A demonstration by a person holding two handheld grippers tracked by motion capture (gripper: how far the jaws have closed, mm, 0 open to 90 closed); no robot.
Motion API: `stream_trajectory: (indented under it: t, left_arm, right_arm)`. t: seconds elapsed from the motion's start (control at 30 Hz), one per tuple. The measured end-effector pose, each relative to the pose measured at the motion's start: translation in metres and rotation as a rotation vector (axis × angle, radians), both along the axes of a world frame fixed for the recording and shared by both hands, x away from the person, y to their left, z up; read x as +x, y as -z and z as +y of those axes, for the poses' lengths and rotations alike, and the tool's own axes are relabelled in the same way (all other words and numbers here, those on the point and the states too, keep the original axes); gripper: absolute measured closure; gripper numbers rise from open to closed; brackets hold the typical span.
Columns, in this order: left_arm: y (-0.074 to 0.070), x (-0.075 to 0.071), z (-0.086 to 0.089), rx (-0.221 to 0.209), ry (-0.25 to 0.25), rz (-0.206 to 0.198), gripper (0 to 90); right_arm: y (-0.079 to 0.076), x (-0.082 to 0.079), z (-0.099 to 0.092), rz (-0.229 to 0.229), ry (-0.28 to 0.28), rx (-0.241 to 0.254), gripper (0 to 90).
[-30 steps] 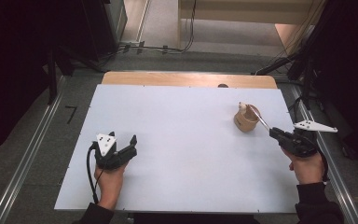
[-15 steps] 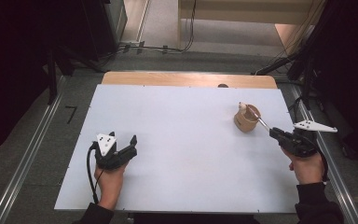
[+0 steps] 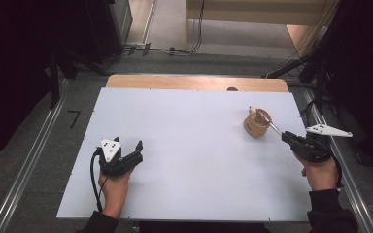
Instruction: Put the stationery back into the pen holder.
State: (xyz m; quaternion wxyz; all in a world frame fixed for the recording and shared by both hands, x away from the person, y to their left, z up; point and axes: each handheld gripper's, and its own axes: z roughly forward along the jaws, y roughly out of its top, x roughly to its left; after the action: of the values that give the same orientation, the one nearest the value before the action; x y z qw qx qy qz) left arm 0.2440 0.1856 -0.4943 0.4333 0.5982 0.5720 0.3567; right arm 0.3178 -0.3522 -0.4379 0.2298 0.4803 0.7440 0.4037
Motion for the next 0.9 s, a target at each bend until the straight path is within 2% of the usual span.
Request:
stream_trajectory:
  t: [0.3,0.9]
  left_arm:
    - [0.0,0.0,-0.0001,0.002,0.0,0.0,21.3]
    - [0.0002,0.0001,-0.0006,0.003,0.003,0.0,21.3]
  right_arm:
    - [-0.0022,0.0018,0.0017,-0.012,0.001,-0.011,78.1]
    - [-0.0078,0.0054,0.0037,-0.03,0.004,0.007,78.1]
